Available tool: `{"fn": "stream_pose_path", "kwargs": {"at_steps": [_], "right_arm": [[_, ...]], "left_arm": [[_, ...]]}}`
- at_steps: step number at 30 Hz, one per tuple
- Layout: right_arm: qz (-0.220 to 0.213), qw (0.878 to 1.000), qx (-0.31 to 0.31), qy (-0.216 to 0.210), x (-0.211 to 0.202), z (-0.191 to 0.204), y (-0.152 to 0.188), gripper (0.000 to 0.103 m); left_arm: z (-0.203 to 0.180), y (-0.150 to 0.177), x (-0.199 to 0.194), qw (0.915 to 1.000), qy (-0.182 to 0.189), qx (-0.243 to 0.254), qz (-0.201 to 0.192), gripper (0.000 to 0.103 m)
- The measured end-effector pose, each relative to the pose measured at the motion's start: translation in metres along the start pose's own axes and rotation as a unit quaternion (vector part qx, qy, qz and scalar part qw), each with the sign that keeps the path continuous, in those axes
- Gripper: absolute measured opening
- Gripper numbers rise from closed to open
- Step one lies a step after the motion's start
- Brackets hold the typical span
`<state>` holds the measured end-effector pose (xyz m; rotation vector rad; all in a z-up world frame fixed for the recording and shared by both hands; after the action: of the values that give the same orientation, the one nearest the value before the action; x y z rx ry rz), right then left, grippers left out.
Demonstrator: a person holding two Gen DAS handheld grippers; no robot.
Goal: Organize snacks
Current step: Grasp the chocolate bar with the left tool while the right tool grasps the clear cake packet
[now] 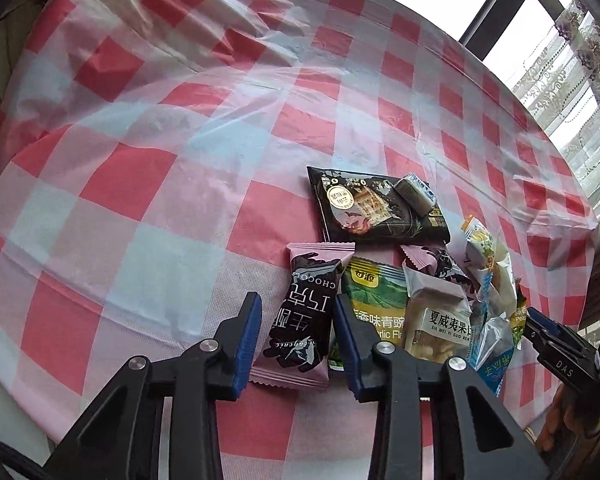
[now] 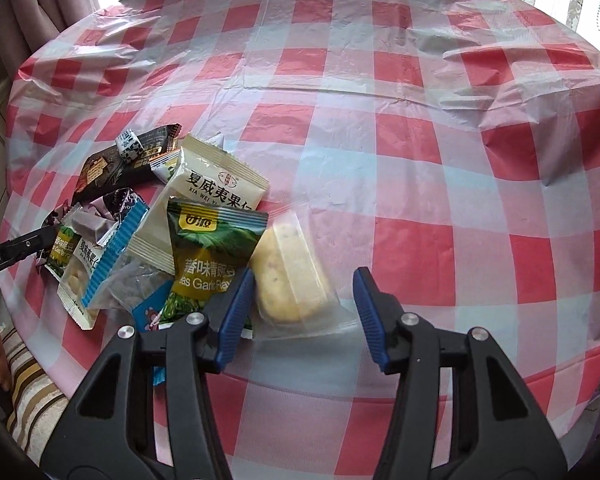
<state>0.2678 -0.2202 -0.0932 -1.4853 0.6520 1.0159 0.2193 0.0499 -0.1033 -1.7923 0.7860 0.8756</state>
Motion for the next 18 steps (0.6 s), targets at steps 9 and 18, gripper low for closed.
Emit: {"fn": "stream_pose_path", "kwargs": {"at_steps": [9,18], "right_arm": [[-0.002,1.000,-0.002,0.008,0.001,0.001,0.000,0.039],[-0.029,0.999,0.039,0.012,-0.022,-0.015,0.002,0.039]], "left_arm": [[-0.002,0.001,0.001,1.0000,0.003,0.008,-0.004,0.022],[-0.001,-0.002,-0.009,0.9997,-0.004,0.008,-0.023,0.020]]}}
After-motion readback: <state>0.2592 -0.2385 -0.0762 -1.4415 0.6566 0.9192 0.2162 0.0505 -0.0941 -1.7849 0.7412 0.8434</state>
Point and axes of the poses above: each gripper's, at about its wrist camera, not at the fingertips, and x roughly the way its jaws point, z to its left, y to its underside, the point moved 9 cm from there along x, roughly the way its jaws point, and after that the axes turned 1 degree about x, right-handed, at the moved point
